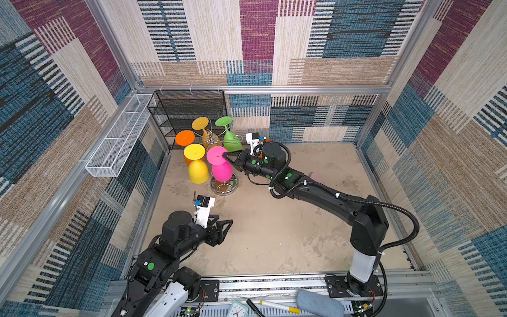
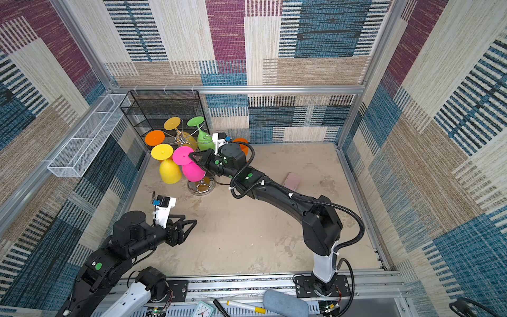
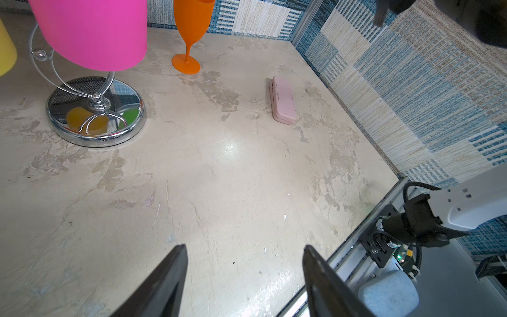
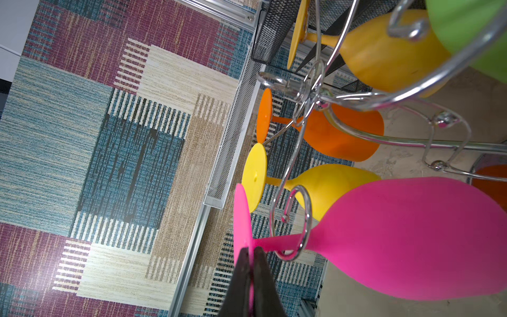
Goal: Take the wine glass off the wine glass rack
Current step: Pick up the wine glass from the wine glass rack.
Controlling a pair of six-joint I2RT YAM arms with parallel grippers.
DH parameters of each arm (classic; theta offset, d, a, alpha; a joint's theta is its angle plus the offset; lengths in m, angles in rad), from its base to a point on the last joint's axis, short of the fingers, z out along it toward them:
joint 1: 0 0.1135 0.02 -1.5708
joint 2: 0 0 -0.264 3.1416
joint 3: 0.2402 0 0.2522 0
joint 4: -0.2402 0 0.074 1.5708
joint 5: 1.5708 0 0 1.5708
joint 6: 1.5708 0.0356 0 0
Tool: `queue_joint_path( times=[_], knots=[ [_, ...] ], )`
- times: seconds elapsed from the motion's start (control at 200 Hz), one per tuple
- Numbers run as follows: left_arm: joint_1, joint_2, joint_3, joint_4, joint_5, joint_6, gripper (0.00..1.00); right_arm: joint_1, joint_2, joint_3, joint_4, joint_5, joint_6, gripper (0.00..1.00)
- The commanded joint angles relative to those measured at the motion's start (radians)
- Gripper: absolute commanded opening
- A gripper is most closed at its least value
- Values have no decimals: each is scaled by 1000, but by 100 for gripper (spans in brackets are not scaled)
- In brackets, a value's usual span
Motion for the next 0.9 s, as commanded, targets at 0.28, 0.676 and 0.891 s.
queue_joint_path(
  times=[0.28, 0.676, 0.891],
  knots=[
    [0, -10, 2, 43, 14, 26, 69, 12, 68, 135, -39, 21, -26, 3],
    [0, -15, 2, 43, 17, 26, 69, 2, 136, 246, -84, 73, -24, 2],
    [0, -10, 1, 43, 23, 26, 70, -24, 129, 224, -66, 90, -8, 2]
  ],
)
